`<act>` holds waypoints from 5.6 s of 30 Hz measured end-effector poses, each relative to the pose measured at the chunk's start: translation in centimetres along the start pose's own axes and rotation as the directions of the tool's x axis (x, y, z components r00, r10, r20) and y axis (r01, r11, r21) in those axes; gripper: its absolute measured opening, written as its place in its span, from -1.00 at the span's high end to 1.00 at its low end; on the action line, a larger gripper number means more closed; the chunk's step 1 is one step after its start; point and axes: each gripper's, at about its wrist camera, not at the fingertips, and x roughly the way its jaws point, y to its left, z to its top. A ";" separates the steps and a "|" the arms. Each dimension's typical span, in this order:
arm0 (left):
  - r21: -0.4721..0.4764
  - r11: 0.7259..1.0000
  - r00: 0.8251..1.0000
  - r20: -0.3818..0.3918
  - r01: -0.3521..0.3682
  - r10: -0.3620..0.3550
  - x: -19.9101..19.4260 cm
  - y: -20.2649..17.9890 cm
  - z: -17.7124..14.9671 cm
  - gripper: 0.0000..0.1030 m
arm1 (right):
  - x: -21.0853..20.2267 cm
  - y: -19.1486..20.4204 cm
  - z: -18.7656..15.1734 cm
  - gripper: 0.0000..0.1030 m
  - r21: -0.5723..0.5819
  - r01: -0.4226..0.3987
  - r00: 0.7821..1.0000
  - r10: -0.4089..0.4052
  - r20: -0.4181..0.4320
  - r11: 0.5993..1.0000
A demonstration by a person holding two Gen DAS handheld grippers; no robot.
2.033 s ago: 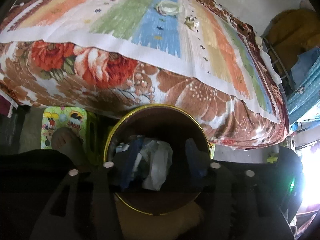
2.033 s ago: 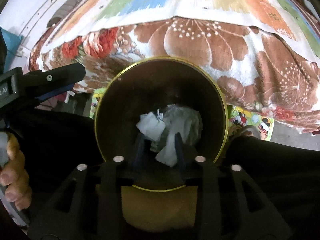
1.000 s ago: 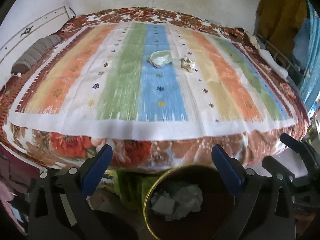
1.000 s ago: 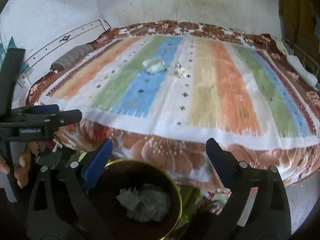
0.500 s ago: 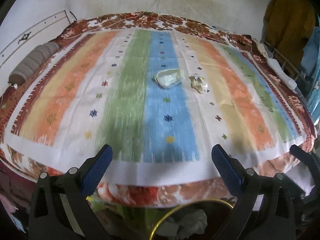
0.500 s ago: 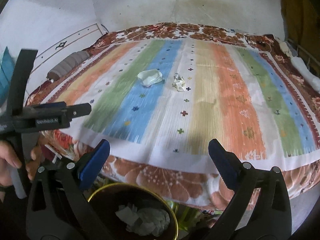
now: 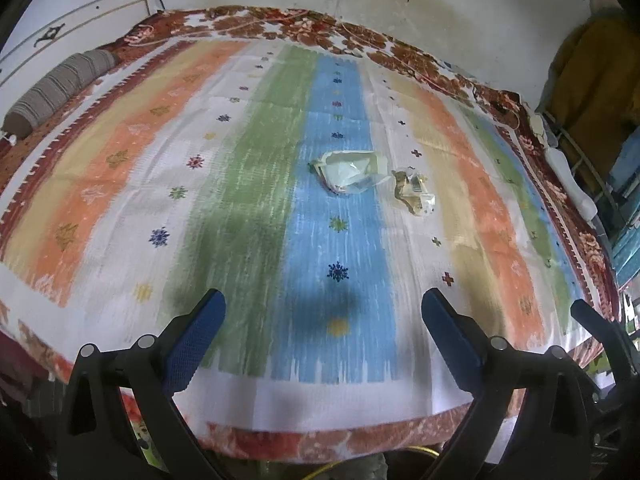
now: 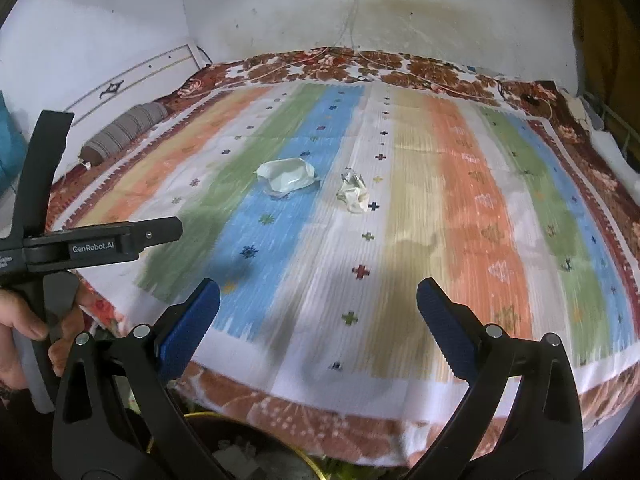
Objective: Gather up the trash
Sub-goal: 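Move both open tools back over the remaining trash on the bed, then grasp the clear plastic wrapper with the left tool while the right tool grasps the crumpled packet, then carry the plastic wrapper and crumpled packet in both tools over the bin, then open both tools to drop the wrapper and packet into the bin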
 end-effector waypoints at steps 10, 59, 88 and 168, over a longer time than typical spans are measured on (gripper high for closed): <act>0.087 0.996 1.000 0.024 0.001 -0.003 3.0 -0.6 2.1 -0.73 | 4.7 -1.5 2.0 -0.81 -0.027 0.015 1.000 -0.016 -0.026 1.000; 0.199 0.978 0.996 0.059 -0.071 0.060 15.3 -1.7 9.3 1.00 | 22.2 -3.4 7.4 0.72 -0.102 0.021 0.985 -0.038 -0.168 0.995; 0.171 0.985 0.999 -0.012 -0.027 0.030 4.7 -3.3 4.8 1.00 | 9.3 -2.8 5.1 0.74 -0.029 0.012 0.990 -0.016 -0.143 1.000; 0.199 0.978 0.995 -0.095 0.053 -0.034 -12.2 -4.1 -20.2 0.00 | -10.3 4.1 -18.1 -0.12 0.110 -0.096 0.949 0.124 -0.291 0.989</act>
